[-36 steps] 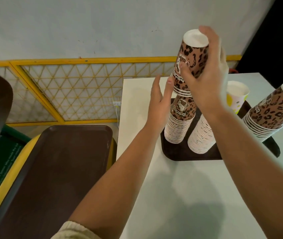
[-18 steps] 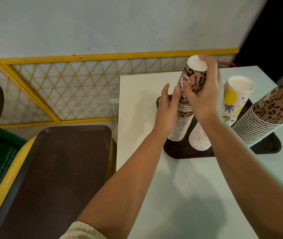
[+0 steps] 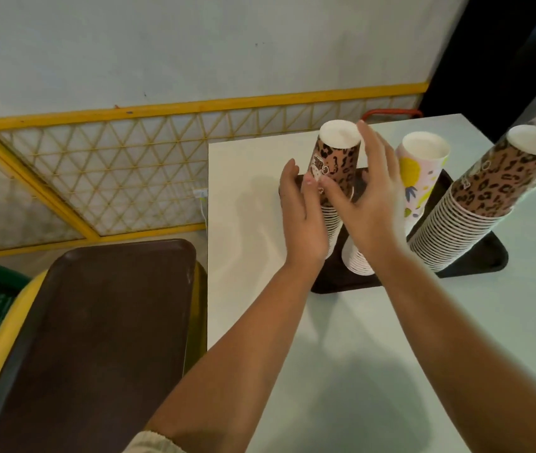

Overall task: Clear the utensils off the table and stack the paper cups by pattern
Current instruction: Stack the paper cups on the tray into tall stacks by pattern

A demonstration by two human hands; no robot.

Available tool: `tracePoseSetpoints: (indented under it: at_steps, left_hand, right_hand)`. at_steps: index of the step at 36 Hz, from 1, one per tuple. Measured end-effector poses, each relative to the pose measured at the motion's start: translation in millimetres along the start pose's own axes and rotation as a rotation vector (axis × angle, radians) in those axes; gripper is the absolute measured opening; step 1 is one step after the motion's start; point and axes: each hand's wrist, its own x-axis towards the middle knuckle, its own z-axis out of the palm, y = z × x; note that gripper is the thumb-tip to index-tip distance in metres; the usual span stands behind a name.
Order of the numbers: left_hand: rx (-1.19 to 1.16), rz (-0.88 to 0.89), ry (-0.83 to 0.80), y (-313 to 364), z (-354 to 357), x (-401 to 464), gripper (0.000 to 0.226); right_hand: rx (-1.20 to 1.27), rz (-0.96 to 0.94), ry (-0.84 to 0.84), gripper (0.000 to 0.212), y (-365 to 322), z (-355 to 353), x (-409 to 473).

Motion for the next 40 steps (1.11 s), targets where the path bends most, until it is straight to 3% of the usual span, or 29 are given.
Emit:
tracePoseSetpoints:
  at_steps: [4,8,14,19,23,29,35,40]
  left_hand:
    - [0.099,0.246,0.126,4.2,11.2,-20.6,0.056]
    - [0.162,0.412,0.111,10.0,28.0,-37.4,0.05]
    - [0.249,0.311,-0.029,5.5,55.1,-51.3,0.064]
    - [0.315,0.183,-0.049,-3.0,79.3,-52.2,0.084]
    - [0.34,0.131,-0.013,-18.3,93.0,-50.5,0.094]
    - [0.322,0.149,0.058,-38.5,107.3,-42.3,0.092]
    - [0.337,0.193,0.118,-42.3,115.9,-33.7,0.095]
    - [0.338,0.199,0.126,-48.3,118.9,-21.6,0.085]
  right_hand:
    - [0.02,-0.129,0.098,0.048,-0.2,-29.9,-12.3]
    - [0.038,-0.2,0.209,0.028,12.8,-58.8,-21.4]
    - [0.01,-0.166,0.296,0.024,50.3,-89.6,-27.1]
    - [-0.075,-0.018,0.396,0.048,82.6,-109.2,-29.4]
    - [-0.038,0.125,0.343,0.072,106.5,-116.3,-30.6]
    - [0.108,0.276,0.116,0.095,143.1,-117.9,-30.7]
    - [0.163,0.276,-0.006,0.097,170.5,-120.3,-24.9]
    - [0.213,0.329,-0.104,0.091,184.2,-118.1,-23.4]
